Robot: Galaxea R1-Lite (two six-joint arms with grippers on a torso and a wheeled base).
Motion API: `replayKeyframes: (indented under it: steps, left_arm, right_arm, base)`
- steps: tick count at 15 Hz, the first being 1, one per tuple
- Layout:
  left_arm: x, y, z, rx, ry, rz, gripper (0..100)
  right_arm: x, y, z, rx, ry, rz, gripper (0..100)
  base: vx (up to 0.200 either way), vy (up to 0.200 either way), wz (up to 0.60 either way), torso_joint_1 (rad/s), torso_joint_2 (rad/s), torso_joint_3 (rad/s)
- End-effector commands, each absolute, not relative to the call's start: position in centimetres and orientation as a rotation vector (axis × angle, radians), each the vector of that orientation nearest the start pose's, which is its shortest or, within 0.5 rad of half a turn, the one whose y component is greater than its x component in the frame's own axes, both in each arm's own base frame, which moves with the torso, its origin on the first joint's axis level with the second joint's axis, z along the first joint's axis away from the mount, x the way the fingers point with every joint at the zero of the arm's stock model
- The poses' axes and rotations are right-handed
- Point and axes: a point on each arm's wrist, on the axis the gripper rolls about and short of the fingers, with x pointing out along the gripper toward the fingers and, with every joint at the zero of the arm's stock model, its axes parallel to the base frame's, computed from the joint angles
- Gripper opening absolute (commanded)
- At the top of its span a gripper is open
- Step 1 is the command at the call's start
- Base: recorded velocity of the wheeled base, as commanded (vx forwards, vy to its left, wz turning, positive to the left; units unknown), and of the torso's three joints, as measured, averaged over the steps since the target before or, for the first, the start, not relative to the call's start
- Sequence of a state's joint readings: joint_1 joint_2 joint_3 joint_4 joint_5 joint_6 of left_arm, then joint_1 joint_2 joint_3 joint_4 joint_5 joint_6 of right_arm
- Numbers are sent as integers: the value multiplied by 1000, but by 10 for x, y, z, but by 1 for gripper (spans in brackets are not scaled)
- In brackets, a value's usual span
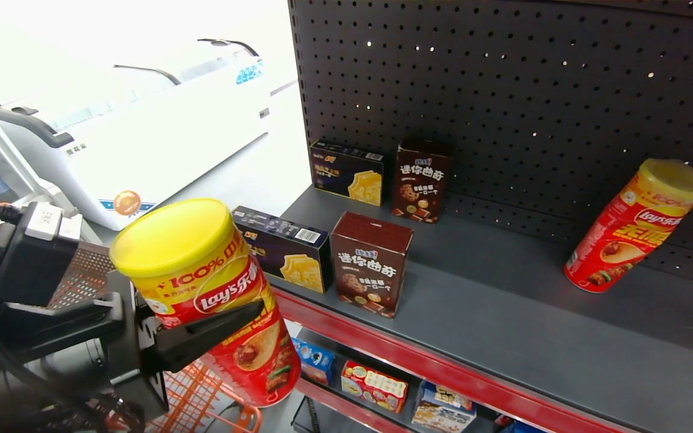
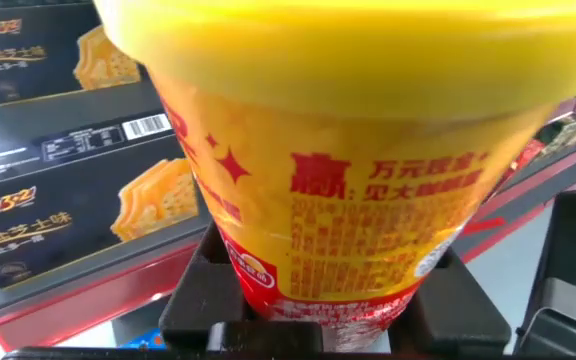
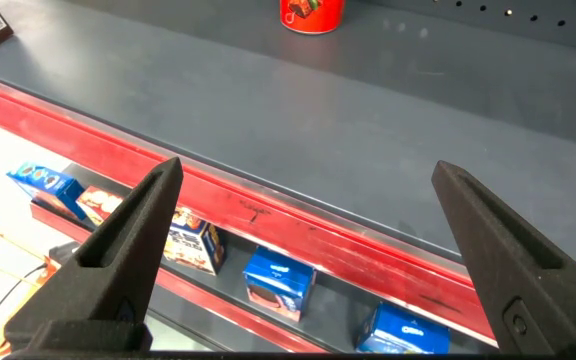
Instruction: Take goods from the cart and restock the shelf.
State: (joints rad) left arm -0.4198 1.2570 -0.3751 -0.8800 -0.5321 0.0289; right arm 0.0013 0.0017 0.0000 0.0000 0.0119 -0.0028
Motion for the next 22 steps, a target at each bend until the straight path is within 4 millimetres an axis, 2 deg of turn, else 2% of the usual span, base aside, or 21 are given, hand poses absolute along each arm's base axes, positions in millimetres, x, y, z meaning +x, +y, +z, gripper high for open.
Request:
replayKeyframes:
  steps: [1,6,8,20,22]
  left_arm:
    - [153,-86,199,27,-17,-980,0]
    - [144,-87,201,26,-34,-1043,0]
    - [139,-89,196,24,-18,-1095,0]
    - [137,-95,199,24,-28,-1141,0]
    - [137,-95,198,22,-24,-1136,0]
  right_arm:
    - [-23,0,76,-5,3,15,100]
    - [-23,0,75,-6,5,15,100]
    - [-23,0,76,-5,3,17,100]
    - [-23,0,76,-6,3,15,100]
    - [-23,0,76,-5,3,15,100]
  base:
    - [0,0,0,0,0,0]
    - [0,0,0,0,0,0]
    - [0,0,0,0,0,0]
    - [0,0,-600,3,2,3]
    - [0,0,0,0,0,0]
